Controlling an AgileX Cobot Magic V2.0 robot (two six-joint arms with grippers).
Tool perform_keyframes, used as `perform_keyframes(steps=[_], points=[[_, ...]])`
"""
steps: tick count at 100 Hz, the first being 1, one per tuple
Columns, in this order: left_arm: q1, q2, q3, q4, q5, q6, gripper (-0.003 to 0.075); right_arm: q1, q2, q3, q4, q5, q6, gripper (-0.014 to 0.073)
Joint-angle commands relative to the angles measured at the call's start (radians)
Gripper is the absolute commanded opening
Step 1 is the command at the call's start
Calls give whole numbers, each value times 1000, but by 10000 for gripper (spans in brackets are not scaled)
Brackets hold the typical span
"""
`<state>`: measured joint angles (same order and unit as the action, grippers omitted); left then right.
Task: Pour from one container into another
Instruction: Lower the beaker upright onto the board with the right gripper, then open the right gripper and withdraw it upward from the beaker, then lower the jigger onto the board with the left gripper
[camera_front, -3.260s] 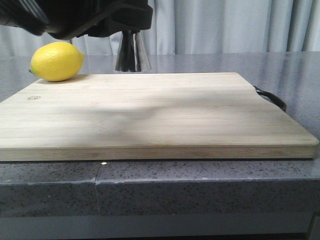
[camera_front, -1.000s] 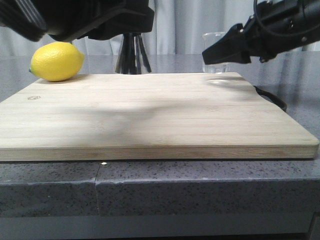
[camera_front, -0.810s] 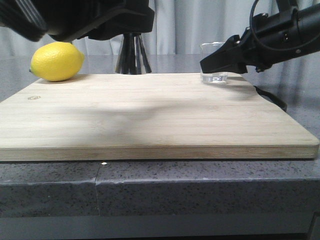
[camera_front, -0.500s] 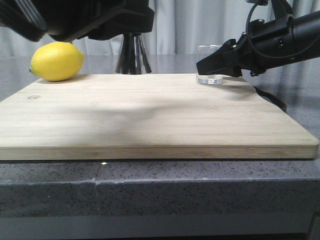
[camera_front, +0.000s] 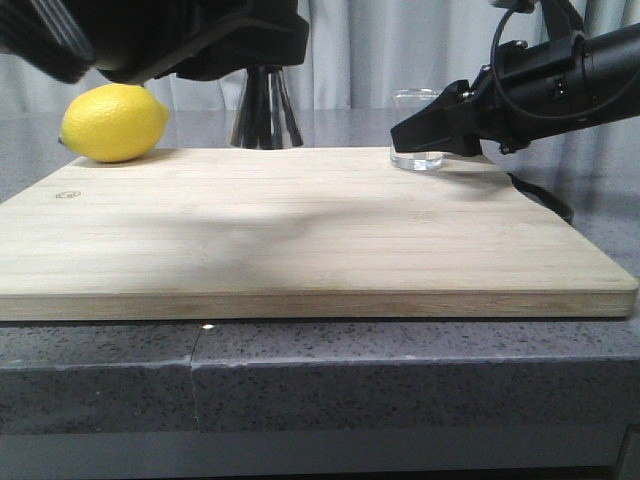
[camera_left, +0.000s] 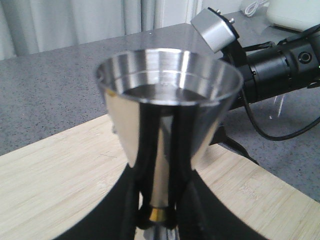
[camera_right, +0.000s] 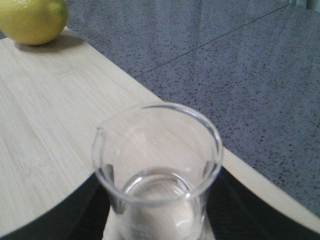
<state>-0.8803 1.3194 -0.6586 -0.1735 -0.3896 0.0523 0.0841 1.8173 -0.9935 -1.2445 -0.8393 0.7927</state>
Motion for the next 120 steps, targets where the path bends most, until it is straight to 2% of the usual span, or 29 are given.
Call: perform_keyframes(steps=[1,19,47,66,79,93,120], points=[[-7,-23,-34,3,-88,-7,-20,-5,-33,-26,54,-35,-8,433],[-7,-23,-34,3,-88,-7,-20,-5,-33,-26,108,-69,-8,511],[-7,-23,-34,7,-88,-7,-19,-5,-33,-88,175,-150,-8,566],[-7,-23,-34,7,-99,-2,-20,-1,-59,-189,186,-204,4,567],[17,-23,-34,7,-114,50,-20,8,-121,-240,186,-220,59,567],[71,-23,-34,10,-134,56,-20,17,-237,-247,182,-275,104,567],[170,-16,-10,16,-193,56,-19,26,-476,-247,137,-278,183,567]])
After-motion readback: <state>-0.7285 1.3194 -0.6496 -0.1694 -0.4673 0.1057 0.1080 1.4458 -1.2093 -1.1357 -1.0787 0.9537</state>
